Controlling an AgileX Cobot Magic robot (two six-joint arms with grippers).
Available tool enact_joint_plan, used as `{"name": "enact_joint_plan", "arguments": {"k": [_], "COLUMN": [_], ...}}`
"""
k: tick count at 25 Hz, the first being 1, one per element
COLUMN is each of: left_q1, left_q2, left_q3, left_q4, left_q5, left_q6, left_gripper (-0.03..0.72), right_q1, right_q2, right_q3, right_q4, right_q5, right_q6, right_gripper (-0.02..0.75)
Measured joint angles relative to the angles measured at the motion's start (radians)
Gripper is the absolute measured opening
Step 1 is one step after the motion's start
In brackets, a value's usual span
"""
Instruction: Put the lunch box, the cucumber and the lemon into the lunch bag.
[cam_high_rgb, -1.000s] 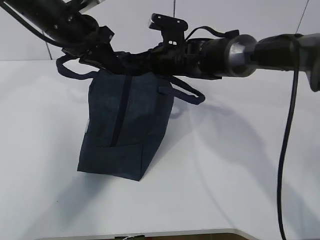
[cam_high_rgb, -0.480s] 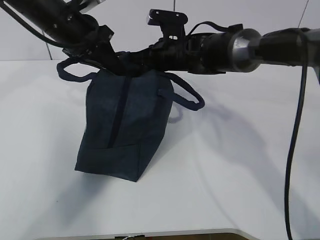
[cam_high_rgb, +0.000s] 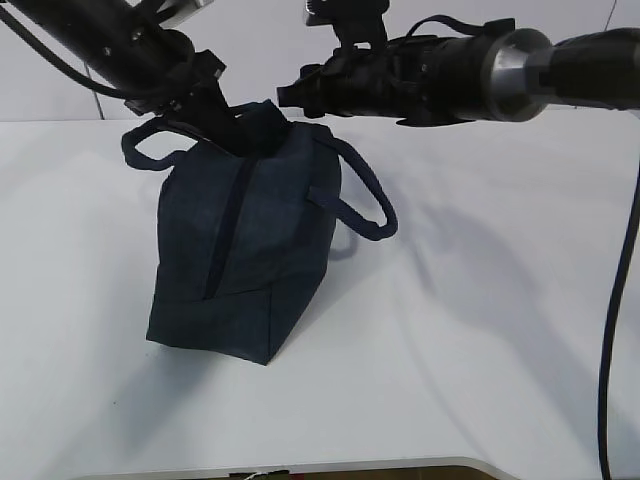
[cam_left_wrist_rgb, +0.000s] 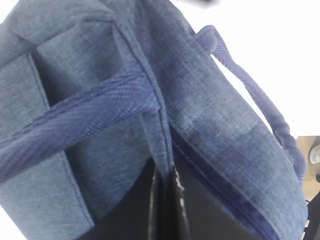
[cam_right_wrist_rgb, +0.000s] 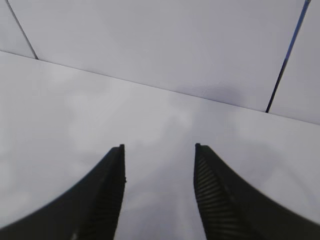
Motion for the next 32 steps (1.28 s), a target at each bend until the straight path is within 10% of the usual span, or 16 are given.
{"name": "enact_joint_plan", "arguments": {"k": [15,32], "left_q1": [0.026,0.059], "left_q2": [-0.002,-0.002], "left_q3": [0.000,0.000], "left_q4": [0.006,0.009], "left_q5": [0.015,0.022], "left_q6": [-0.023,-0.049], "left_gripper": [0.039,0.176], "right_q1": [0.000,0.000], "right_q2": [-0.153,-0.196], "right_q3": [0.001,0.004], "right_q4": [-0.363,-0.380], "right_q5": [-0.010,-0.010], "right_q6": [-0.004,-0.544], "right_gripper": [0.403,0.402]}}
